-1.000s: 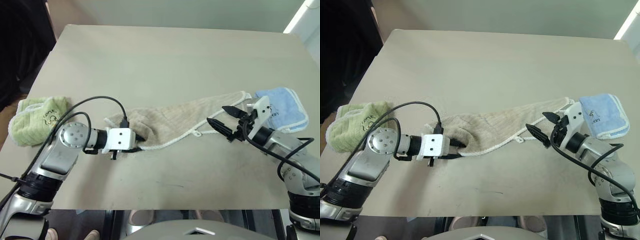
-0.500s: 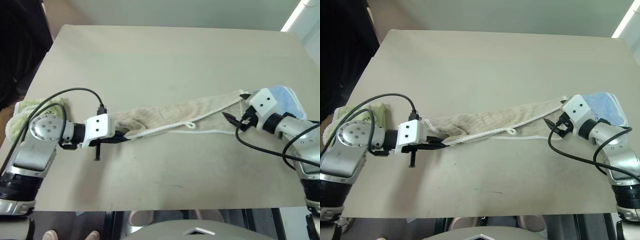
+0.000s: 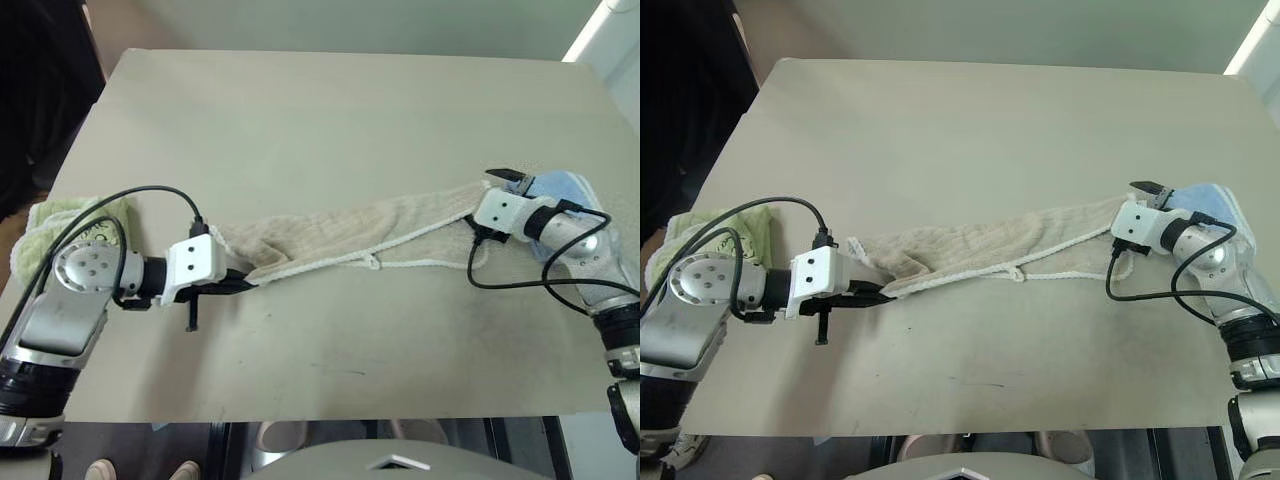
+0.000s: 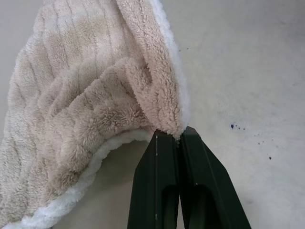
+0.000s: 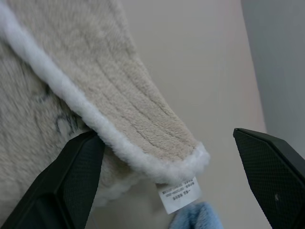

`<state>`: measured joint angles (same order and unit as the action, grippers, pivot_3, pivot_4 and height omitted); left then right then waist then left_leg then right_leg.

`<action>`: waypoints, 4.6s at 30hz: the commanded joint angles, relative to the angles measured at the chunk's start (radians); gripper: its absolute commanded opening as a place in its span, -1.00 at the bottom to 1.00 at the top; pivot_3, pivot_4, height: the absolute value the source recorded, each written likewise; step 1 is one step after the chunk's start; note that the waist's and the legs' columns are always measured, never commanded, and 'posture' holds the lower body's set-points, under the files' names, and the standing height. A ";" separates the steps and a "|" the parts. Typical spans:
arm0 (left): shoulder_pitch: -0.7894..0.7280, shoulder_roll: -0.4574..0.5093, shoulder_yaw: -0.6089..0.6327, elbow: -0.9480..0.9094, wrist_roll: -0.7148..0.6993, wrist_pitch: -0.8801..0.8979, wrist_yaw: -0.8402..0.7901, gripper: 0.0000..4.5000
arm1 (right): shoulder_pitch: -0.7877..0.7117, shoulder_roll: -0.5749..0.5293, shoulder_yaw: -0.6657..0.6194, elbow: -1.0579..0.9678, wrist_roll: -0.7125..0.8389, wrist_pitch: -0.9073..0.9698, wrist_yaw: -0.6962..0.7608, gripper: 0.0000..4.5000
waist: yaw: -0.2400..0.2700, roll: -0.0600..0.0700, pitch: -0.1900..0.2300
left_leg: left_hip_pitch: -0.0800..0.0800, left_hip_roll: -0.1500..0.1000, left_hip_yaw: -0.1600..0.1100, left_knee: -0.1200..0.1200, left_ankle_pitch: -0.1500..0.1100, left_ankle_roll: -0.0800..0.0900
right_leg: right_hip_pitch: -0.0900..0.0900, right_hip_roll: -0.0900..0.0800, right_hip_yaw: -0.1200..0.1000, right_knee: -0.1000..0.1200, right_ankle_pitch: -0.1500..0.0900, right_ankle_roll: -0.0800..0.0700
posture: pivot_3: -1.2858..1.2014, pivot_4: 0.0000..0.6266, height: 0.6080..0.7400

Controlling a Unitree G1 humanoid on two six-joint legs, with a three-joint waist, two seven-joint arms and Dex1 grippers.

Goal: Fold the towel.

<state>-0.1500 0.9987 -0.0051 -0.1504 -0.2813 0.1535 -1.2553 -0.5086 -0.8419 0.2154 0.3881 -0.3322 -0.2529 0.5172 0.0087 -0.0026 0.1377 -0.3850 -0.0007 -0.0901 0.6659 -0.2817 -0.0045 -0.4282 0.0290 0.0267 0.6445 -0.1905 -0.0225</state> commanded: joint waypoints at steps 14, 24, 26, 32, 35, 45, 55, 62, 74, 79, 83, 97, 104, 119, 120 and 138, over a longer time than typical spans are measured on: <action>0.024 -0.013 0.071 -0.037 -0.011 0.034 0.075 -1.00 | 0.088 -0.076 -0.100 -0.117 0.021 -0.094 0.022 -0.83 | 0.004 0.000 0.000 | 0.000 0.000 0.000 0.000 0.000 0.000 | 0.000 0.000 0.000 0.000 0.000 0.000 | 0.03 -0.52 1.00; -0.099 -0.049 0.082 0.122 0.059 -0.027 0.185 -1.00 | 0.170 -0.110 -0.213 -0.233 0.069 0.009 0.055 -1.00 | 0.002 0.000 0.000 | 0.000 0.000 0.001 0.000 0.000 -0.001 | 0.000 0.000 0.000 0.000 0.001 -0.001 | 0.03 -0.52 1.00; -0.235 -0.082 0.083 0.262 0.124 -0.078 0.290 -1.00 | 0.149 -0.104 -0.248 -0.247 0.101 0.049 0.054 -1.00 | 0.009 0.001 0.000 | 0.000 0.001 0.001 0.001 0.002 -0.001 | 0.001 0.000 0.000 0.001 0.001 -0.001 | 0.03 -0.52 1.00; -0.598 -0.166 0.066 0.613 0.257 -0.251 0.527 -1.00 | 0.009 -0.095 -0.283 -0.220 0.148 0.107 0.044 -1.00 | 0.010 0.001 0.001 | 0.000 0.000 0.001 0.002 0.008 0.001 | 0.002 0.000 0.000 -0.002 0.009 0.000 | 0.03 -0.52 1.00; -0.739 -0.175 0.067 0.771 0.292 -0.324 0.599 -1.00 | -0.053 -0.111 -0.301 -0.208 0.190 0.125 0.074 -1.00 | 0.009 0.001 0.001 | -0.001 0.000 0.001 0.002 0.008 0.001 | 0.002 0.000 0.000 -0.004 0.010 0.001 | 0.03 -0.52 1.00; -0.787 -0.070 0.118 0.880 0.145 -0.345 0.307 -1.00 | 0.047 -0.216 -0.479 -0.425 0.521 0.356 0.348 -1.00 | 0.009 0.001 0.000 | -0.020 0.000 0.001 -0.001 0.016 -0.009 | -0.010 0.000 -0.001 -0.018 0.008 0.004 | 0.03 -0.52 1.00; -0.312 0.128 0.197 0.508 -0.088 -0.060 -0.062 -1.00 | 0.458 -0.297 -0.679 -0.766 0.855 0.722 0.634 -1.00 | 0.011 0.000 0.000 | -0.035 0.000 0.003 0.003 0.010 -0.008 | -0.020 0.000 0.000 -0.019 0.005 0.009 | 0.03 -0.52 1.00; -0.209 0.166 0.221 0.473 -0.092 -0.025 -0.098 -1.00 | 0.563 -0.314 -0.677 -0.838 0.914 0.806 0.709 -1.00 | 0.015 0.000 0.000 | -0.023 0.000 0.002 0.011 0.005 0.005 | -0.011 0.000 0.001 -0.011 0.008 0.004 | 0.03 -0.52 1.00; -0.469 0.026 0.021 0.724 0.156 -0.208 0.032 -1.00 | 0.447 -0.271 -0.415 -0.764 0.839 0.781 0.650 -1.00 | 0.003 0.000 0.000 | -0.017 -0.002 0.000 0.016 0.024 0.010 | -0.003 0.000 0.002 -0.010 0.017 0.002 | 0.03 -0.52 1.00; -0.626 -0.056 -0.057 0.906 0.264 -0.284 0.111 -1.00 | 0.308 -0.225 -0.288 -0.618 0.721 0.758 0.578 -1.00 | 0.003 0.000 0.000 | -0.020 -0.002 0.001 0.016 0.024 0.009 | -0.004 0.000 0.002 -0.012 0.025 0.002 | 0.03 -0.52 1.00; -0.736 -0.113 -0.114 1.055 0.362 -0.367 0.199 -1.00 | 0.184 -0.183 -0.198 -0.488 0.611 0.710 0.536 -1.00 | 0.004 0.000 0.000 | -0.024 -0.002 0.000 0.016 0.024 0.010 | -0.006 0.000 0.003 -0.018 0.033 0.009 | 0.03 -0.52 1.00; -0.882 -0.196 -0.194 1.313 0.520 -0.486 0.361 -0.78 | 0.018 -0.105 -0.094 -0.294 0.478 0.703 0.510 -0.70 | 0.006 0.000 0.000 | -0.032 -0.002 0.000 0.016 0.024 0.010 | -0.013 0.000 0.001 -0.022 0.033 0.012 | 0.03 -0.52 1.00; -0.907 -0.198 -0.156 1.340 0.502 -0.479 0.420 0.23 | 0.047 -0.125 -0.150 -0.327 0.500 0.716 0.526 0.36 | 0.009 0.000 0.000 | -0.033 -0.002 0.000 0.016 0.024 0.010 | -0.013 0.000 0.002 -0.024 0.034 0.012 | 0.03 -0.52 1.00; -0.948 -0.220 0.048 1.291 0.334 -0.345 0.486 0.68 | 0.263 -0.102 -0.631 -0.602 0.843 1.132 0.447 0.99 | 0.017 0.000 0.000 | -0.034 -0.003 0.002 0.016 0.031 0.000 | -0.013 0.000 0.002 -0.025 0.033 0.013 | 0.03 -0.52 1.00; -0.940 -0.226 0.058 1.263 0.316 -0.343 0.466 0.68 | 0.299 -0.084 -0.678 -0.642 0.892 1.200 0.434 0.99 | 0.017 0.000 0.000 | -0.034 -0.003 0.002 0.016 0.031 0.000 | -0.012 0.000 0.002 -0.025 0.033 0.013 | 0.03 -0.52 1.00; -0.552 -0.365 0.013 0.547 0.131 -0.072 0.226 0.68 | 0.361 0.384 -1.073 -0.686 1.360 1.867 -0.170 0.99 | 0.015 0.000 0.000 | -0.032 -0.004 0.006 0.023 0.025 0.017 | -0.008 0.000 0.006 -0.024 0.033 0.019 | 0.03 -0.52 1.00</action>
<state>-0.7070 0.6397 0.0018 0.4490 -0.1311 0.0656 -1.0402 -0.1242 -0.4845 -0.8124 -0.3131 0.9579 1.6079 0.4330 0.0234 -0.0023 0.1379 -0.4170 -0.0051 -0.0845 0.6884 -0.2571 0.0127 -0.4366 0.0290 0.0326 0.6201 -0.1570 -0.0031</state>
